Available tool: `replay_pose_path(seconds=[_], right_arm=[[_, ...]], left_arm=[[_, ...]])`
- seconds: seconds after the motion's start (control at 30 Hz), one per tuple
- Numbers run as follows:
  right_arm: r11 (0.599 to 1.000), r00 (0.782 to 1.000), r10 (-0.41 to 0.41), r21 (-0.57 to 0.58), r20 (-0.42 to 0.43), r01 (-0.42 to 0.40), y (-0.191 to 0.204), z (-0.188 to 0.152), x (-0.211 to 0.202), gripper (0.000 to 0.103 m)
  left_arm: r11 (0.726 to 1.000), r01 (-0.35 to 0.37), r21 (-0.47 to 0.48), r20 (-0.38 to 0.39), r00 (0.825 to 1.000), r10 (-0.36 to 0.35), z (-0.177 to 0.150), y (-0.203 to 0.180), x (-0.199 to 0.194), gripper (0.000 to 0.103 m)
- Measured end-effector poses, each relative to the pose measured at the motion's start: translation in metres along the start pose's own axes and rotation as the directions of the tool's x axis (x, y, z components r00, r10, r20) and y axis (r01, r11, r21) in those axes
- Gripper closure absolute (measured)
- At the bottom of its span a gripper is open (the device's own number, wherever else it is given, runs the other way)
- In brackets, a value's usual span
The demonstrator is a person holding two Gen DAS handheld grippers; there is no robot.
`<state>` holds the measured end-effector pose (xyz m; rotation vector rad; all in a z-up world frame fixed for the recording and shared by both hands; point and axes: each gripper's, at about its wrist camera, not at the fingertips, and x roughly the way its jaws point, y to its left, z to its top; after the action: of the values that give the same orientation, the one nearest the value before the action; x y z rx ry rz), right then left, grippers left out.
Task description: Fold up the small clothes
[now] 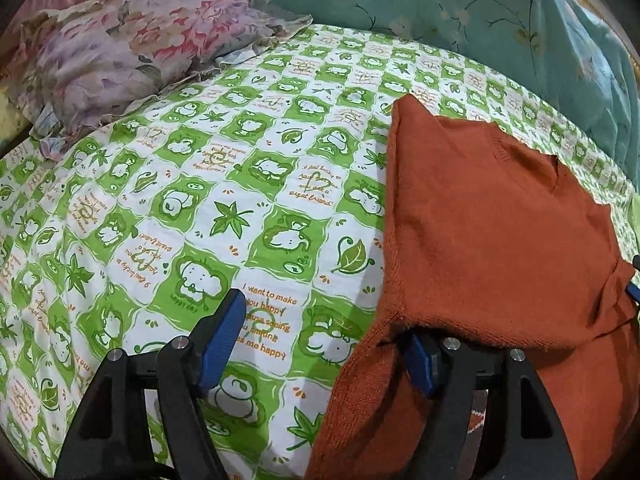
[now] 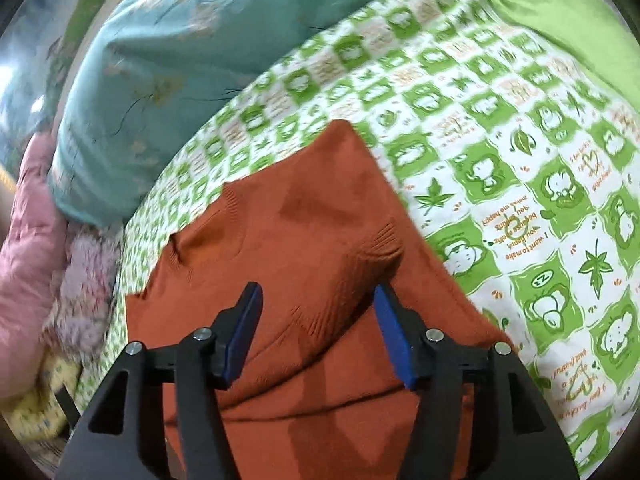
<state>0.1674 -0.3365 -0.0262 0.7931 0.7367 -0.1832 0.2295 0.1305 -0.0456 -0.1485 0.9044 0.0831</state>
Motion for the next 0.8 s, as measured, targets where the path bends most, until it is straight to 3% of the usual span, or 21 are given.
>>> replay_pose_path(seconds=[0.07,0.1,0.13,0.2,0.27,0.33,0.4,0.5,0.57,0.67,0.73,0.8], right_arm=[[1.0,1.0,-0.01,-0.002,-0.003,0.009,-0.002,0.005,0.007,0.051],[1.0,1.0,-0.018,-0.022,-0.006,0.018,-0.001,0.008,0.012,0.077],[0.999,1.0,-0.007,-0.045,-0.008,0.007,0.001,0.012,0.015,0.094],[0.994,0.996,0.06,-0.092,0.073,-0.053,0.007,0.015,0.003,0.094],[0.985,0.989,0.04,-0.172,0.141,-0.015,0.016,0.012,-0.01,0.094],[0.985,0.998,0.019,-0.175,0.067,-0.007,0.009,0.009,-0.003,0.093],[0.984,0.998,-0.059,-0.166,-0.007,0.057,-0.004,0.002,0.002,0.088],[0.979,0.997,-0.076,-0.188,0.009,0.076,-0.015,-0.009,-0.018,0.081],[0.968,0.996,-0.084,-0.235,0.038,0.091,-0.009,-0.01,-0.033,0.074],[0.941,1.0,-0.01,-0.339,0.018,0.015,0.017,0.003,-0.033,0.069],[0.905,0.999,0.026,-0.424,-0.02,-0.032,0.037,0.011,-0.025,0.067],[0.857,0.986,0.047,-0.5,-0.163,-0.124,0.061,0.015,0.001,0.058]], left_arm=[[1.0,0.008,-0.016,-0.007,1.0,-0.008,0.001,0.003,0.002,0.028],[1.0,0.011,-0.022,-0.008,1.0,-0.011,0.001,0.003,0.002,0.028],[0.999,0.02,-0.029,-0.01,1.0,-0.02,0.001,0.005,0.002,0.028],[0.998,0.031,-0.046,-0.01,0.999,-0.032,0.001,0.007,0.002,0.027],[0.998,0.043,-0.055,-0.019,0.999,-0.045,0.0,0.008,0.002,0.027],[0.999,0.043,-0.031,-0.04,0.998,-0.044,0.0,0.006,0.001,0.027],[0.999,0.049,0.019,-0.063,0.997,-0.048,-0.002,0.003,-0.005,0.028],[0.989,0.132,0.069,-0.092,0.988,-0.126,-0.011,0.005,-0.019,0.029],[0.973,0.216,0.076,-0.114,0.972,-0.207,-0.013,0.009,-0.03,0.029],[0.946,0.314,0.079,-0.103,0.947,-0.306,0.0,0.01,-0.046,0.028],[0.946,0.313,0.083,-0.073,0.949,-0.308,0.016,0.008,-0.05,0.023],[0.952,0.29,0.095,-0.071,0.956,-0.284,0.033,0.002,-0.039,0.023]])
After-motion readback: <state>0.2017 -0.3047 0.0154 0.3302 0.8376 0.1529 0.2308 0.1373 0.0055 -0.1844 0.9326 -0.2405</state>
